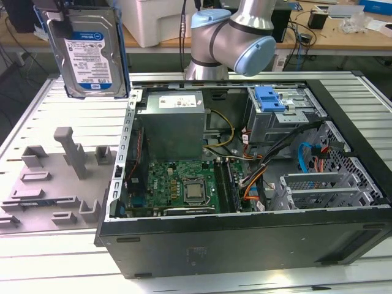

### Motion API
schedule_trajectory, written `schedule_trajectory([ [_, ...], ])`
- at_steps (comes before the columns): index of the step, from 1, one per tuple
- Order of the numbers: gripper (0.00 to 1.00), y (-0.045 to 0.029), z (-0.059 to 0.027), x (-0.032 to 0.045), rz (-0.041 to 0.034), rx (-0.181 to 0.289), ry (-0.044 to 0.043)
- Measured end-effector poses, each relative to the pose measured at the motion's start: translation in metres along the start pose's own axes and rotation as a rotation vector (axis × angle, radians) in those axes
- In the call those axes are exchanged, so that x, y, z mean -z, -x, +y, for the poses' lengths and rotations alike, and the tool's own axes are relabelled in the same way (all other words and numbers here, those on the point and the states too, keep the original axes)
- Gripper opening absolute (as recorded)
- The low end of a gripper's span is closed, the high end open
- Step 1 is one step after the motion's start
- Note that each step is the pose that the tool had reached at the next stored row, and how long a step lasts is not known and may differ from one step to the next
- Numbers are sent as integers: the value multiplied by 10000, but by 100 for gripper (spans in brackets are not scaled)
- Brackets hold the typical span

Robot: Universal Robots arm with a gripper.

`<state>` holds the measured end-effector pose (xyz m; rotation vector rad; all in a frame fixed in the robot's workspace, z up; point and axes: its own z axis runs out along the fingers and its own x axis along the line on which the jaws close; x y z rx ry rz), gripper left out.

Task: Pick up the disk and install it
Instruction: 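Pick up the disk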

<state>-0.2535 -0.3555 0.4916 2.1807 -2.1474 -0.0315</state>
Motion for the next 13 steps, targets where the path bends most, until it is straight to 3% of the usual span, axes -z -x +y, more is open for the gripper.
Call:
schedule_trajectory([
  [13, 37, -26, -338, 24, 73, -4, 30],
])
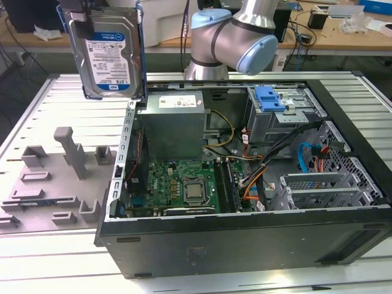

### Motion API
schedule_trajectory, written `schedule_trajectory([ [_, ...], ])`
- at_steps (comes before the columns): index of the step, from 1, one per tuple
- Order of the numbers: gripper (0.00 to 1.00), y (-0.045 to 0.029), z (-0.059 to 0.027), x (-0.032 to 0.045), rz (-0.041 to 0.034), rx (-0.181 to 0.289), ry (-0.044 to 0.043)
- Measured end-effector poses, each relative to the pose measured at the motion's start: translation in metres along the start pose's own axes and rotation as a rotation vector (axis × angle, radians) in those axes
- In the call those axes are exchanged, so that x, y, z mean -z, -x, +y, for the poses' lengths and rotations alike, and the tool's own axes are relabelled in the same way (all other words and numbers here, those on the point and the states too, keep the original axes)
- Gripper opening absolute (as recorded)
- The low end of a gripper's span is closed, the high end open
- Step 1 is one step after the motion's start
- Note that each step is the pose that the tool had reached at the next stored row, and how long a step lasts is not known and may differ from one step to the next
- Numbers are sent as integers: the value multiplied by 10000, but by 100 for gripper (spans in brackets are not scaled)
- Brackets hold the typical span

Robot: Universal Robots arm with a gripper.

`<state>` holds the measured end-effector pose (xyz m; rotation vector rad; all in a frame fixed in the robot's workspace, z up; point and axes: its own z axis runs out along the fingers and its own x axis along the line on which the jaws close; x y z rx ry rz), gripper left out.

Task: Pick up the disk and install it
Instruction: 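Pick up the disk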

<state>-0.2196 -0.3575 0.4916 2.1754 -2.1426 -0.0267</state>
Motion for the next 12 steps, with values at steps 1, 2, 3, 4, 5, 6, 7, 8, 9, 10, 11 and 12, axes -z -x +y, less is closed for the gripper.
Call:
schedule_trajectory([
  [1, 37, -2, -30, 2, 6, 0, -1],
  [2, 37, -3, -53, 4, 11, 0, -1],
  [3, 37, -5, -85, 6, 13, 0, -1],
  [4, 37, -7, -110, 7, 15, -1, -1],
  [5, 37, -9, -155, 11, 18, -3, 0],
  [6, 37, -12, -205, 14, 22, -1, -1],
  [7, 37, -14, -238, 17, 26, -1, -1],
  [8, 37, -15, -260, 19, 28, -2, 0],
  [9, 37, -15, -287, 21, 32, -3, 0],
  [10, 37, -16, -307, 22, 34, -3, 0],
  [11, 37, -17, -328, 24, 37, -3, 0],
  [12, 37, -18, -353, 25, 38, -2, 0],
])
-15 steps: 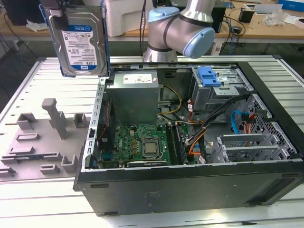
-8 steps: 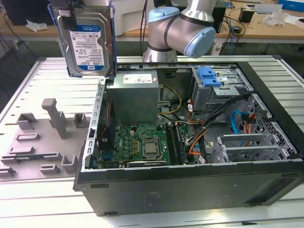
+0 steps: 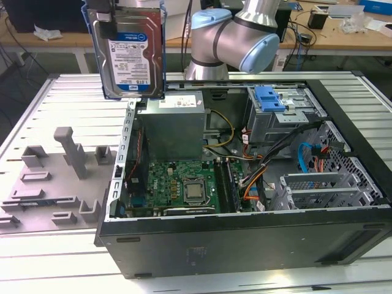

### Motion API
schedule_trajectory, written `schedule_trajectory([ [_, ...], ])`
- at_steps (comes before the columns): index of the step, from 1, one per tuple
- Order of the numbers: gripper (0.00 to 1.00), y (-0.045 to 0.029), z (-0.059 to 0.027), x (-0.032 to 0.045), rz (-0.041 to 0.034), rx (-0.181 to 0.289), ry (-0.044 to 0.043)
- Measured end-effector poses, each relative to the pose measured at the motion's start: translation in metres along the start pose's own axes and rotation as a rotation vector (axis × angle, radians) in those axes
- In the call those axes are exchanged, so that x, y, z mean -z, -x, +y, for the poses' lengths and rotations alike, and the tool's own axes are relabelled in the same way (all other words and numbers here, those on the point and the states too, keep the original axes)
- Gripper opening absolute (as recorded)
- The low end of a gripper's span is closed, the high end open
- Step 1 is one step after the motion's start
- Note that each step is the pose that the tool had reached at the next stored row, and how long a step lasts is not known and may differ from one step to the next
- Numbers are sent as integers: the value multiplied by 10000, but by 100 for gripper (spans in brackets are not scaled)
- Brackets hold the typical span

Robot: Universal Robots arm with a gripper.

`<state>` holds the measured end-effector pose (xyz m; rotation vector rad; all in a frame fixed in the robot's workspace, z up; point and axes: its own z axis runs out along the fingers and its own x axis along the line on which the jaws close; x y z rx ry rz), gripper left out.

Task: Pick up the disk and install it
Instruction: 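Pick up the disk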

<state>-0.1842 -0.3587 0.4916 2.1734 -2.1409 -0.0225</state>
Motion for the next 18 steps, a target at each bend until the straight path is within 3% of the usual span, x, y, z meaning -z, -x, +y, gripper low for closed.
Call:
schedule_trajectory([
  [7, 37, -6, -173, 13, 9, -1, 0],
  [18, 37, -18, -524, 38, 14, -1, 0],
])
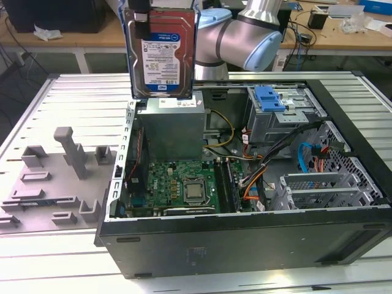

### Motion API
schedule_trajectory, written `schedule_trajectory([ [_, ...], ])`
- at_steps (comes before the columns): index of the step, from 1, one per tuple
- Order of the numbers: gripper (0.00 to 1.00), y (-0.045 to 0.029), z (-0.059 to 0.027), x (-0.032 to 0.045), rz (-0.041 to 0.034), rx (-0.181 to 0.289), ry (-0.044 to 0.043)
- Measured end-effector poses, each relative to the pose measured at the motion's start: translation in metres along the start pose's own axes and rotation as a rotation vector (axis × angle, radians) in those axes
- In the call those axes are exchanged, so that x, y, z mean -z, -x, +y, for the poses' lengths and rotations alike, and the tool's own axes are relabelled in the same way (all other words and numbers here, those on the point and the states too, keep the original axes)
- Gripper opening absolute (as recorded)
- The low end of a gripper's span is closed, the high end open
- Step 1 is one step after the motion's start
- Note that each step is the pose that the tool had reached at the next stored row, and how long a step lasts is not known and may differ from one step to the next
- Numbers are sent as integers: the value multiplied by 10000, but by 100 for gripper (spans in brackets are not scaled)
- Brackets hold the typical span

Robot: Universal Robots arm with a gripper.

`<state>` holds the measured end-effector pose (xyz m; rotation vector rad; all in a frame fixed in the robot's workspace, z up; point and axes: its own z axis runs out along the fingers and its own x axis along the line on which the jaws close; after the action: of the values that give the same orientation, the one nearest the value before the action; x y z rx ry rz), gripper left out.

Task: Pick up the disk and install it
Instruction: 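Pick up the disk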

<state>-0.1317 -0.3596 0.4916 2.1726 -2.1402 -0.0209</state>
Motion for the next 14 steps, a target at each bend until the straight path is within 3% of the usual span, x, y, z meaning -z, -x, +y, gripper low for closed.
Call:
schedule_trajectory([
  [14, 37, -20, -342, 25, 0, 0, 0],
])
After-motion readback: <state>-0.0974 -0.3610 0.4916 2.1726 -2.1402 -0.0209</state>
